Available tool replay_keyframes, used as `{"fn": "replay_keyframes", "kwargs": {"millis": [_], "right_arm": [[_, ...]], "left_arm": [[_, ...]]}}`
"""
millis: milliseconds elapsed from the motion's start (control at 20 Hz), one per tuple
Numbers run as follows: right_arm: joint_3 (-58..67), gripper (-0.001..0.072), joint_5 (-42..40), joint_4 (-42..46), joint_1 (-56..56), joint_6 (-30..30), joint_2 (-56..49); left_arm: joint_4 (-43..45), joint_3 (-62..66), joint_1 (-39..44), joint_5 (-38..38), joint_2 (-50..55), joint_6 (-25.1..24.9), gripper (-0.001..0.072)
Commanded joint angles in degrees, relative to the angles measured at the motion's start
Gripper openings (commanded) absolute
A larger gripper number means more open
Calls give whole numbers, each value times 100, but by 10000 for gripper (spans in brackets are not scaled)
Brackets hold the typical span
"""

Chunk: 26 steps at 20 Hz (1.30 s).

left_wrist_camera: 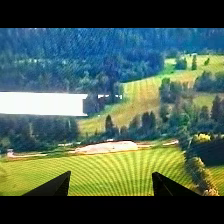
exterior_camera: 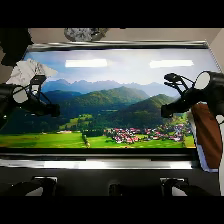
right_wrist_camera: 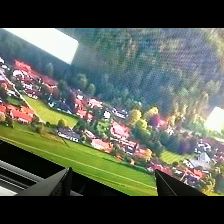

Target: Fold the shirts.

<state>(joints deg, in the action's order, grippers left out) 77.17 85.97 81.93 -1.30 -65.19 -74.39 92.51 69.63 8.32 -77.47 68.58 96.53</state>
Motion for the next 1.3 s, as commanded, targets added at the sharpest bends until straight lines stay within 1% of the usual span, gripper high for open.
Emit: {"fn": "replay_keyframes", "kwargs": {"millis": [0,800,1050,1150,1200,1250], "right_arm": [[-2,608,2,-2,2,0,-2],[-4,608,2,-2,2,0,-2],[-2,608,-223,-4,2,0,-2],[-2,609,-404,-2,2,0,-2],[-4,608,-503,4,2,-2,-2],[-4,608,-629,24,2,-2,-4]], "left_arm": [[0,0,-2,2,-4,0,594],[-7,-2,-2,50,-2,33,594],[-37,-2,0,1003,22,68,594],[-68,0,-2,1646,42,63,594],[-63,7,-2,2151,48,63,641],[-57,50,-39,2673,72,136,720]]}}
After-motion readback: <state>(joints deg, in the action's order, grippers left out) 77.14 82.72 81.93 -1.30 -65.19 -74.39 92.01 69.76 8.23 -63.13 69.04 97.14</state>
